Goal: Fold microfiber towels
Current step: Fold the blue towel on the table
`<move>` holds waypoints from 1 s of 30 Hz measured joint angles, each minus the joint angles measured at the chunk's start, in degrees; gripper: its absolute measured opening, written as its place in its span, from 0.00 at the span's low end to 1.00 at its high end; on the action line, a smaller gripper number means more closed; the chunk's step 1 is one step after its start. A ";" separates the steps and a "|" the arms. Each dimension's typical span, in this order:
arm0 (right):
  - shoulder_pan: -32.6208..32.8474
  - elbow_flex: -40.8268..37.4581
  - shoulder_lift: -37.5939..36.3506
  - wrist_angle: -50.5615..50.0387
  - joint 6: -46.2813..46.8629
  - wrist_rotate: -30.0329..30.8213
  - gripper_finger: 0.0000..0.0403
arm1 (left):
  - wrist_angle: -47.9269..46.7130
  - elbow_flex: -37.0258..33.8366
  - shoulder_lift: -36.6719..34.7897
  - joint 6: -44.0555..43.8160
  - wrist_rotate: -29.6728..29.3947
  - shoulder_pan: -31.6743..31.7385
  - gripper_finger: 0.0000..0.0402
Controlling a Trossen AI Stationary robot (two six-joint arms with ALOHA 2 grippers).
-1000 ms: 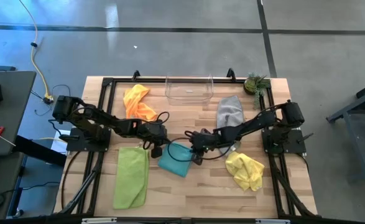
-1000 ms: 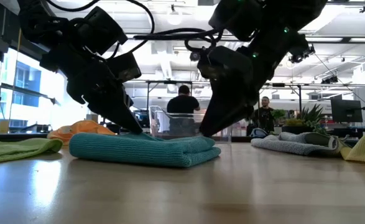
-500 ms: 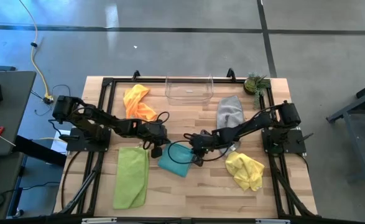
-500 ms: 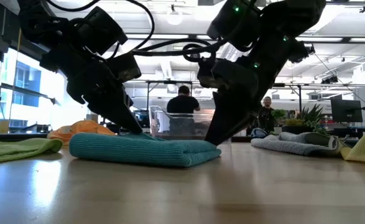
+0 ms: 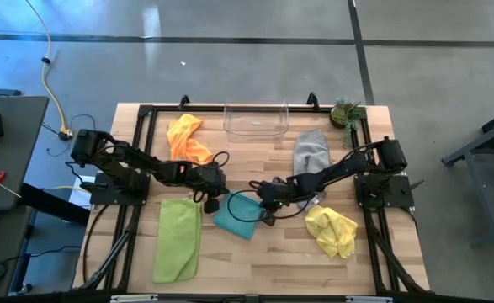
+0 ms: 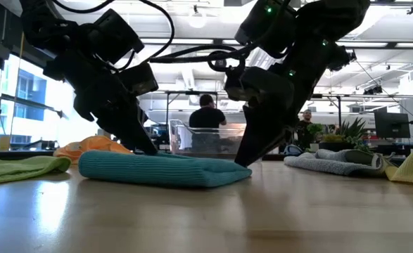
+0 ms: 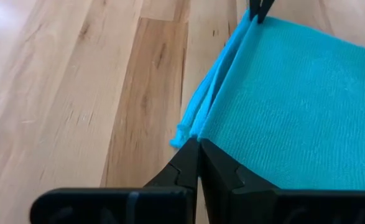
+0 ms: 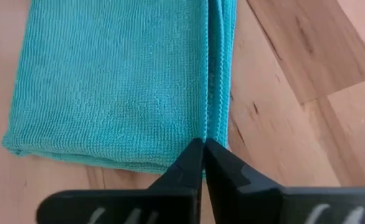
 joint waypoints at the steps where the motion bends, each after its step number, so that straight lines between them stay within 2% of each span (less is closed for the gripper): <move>1: 0.00 0.00 0.00 -0.04 0.26 -0.01 0.01 | -0.03 0.00 0.00 0.00 -0.05 -0.02 0.00; 8: 0.00 0.02 0.00 -0.22 0.77 0.01 0.01 | -0.16 0.00 -0.02 -0.01 -0.24 0.00 0.00; 12: 0.03 0.04 -0.04 -1.69 1.60 0.11 0.03 | -0.62 -0.02 -0.02 0.00 -0.51 0.00 0.04; 20: 0.05 0.04 -0.34 -1.94 1.62 0.81 0.23 | -2.34 0.00 -1.17 0.92 1.15 0.65 0.20; 24: -0.38 0.00 -2.67 -3.31 1.19 1.25 0.32 | -6.07 -0.04 -4.89 1.99 1.08 1.94 0.27; 27: -0.39 0.00 -5.28 -4.63 0.92 2.80 0.36 | -9.40 -0.07 -8.77 3.70 1.15 2.74 0.29; 30: -0.08 0.00 -6.88 -4.54 0.94 4.27 0.35 | -10.22 -0.47 -12.42 4.53 2.23 2.98 0.28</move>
